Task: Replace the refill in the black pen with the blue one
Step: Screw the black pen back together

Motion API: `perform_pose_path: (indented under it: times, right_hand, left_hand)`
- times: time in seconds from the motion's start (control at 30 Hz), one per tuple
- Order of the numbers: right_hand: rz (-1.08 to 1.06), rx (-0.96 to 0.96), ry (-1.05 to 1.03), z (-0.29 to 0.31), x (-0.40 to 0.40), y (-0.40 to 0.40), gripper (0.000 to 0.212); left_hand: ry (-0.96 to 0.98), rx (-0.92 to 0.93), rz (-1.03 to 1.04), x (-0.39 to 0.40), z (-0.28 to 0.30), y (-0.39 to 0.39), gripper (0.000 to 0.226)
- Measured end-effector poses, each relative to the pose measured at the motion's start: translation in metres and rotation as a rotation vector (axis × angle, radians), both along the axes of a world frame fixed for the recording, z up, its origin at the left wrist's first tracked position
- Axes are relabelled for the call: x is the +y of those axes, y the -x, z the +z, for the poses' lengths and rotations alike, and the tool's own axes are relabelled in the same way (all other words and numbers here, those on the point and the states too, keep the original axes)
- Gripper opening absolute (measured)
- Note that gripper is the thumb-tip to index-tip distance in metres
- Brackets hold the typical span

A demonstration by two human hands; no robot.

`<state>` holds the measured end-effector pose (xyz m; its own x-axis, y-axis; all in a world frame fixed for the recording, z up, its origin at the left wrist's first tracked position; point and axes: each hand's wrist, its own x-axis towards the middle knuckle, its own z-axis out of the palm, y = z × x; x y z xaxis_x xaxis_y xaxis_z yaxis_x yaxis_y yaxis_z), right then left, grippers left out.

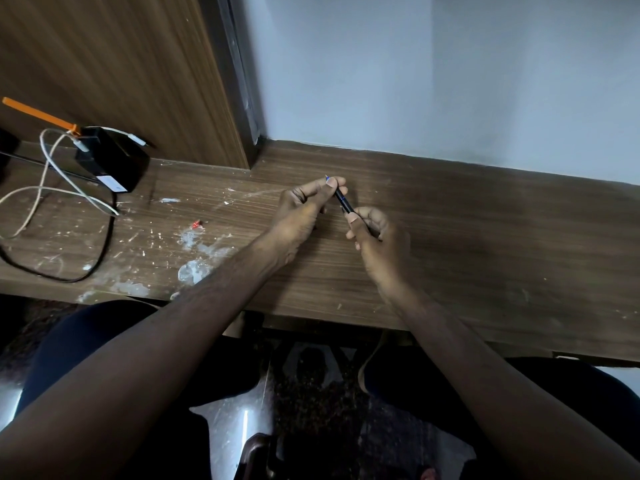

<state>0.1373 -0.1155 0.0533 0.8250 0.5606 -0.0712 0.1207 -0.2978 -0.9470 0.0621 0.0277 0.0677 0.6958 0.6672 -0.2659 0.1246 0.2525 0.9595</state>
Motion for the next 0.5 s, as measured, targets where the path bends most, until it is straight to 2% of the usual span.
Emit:
perform_pose_path:
  times: [0.23,0.37,0.43,0.5]
  right_hand:
    - [0.131,0.195,-0.073,0.009,-0.004,0.003,0.027]
    - [0.188,0.263,0.013,0.013,-0.003,0.002,0.032]
    - [0.197,0.273,0.090,0.014,-0.003,0.000,0.032]
    - [0.145,0.310,0.136,0.012,-0.003,-0.003,0.028]
  left_hand:
    - [0.019,-0.016,-0.035,0.006,0.003,0.001,0.020]
    - [-0.051,0.051,-0.055,0.007,0.006,0.003,0.026]
    - [-0.172,0.167,-0.106,0.014,0.009,0.008,0.026]
    - [-0.456,0.352,-0.181,0.028,0.012,0.014,0.028]
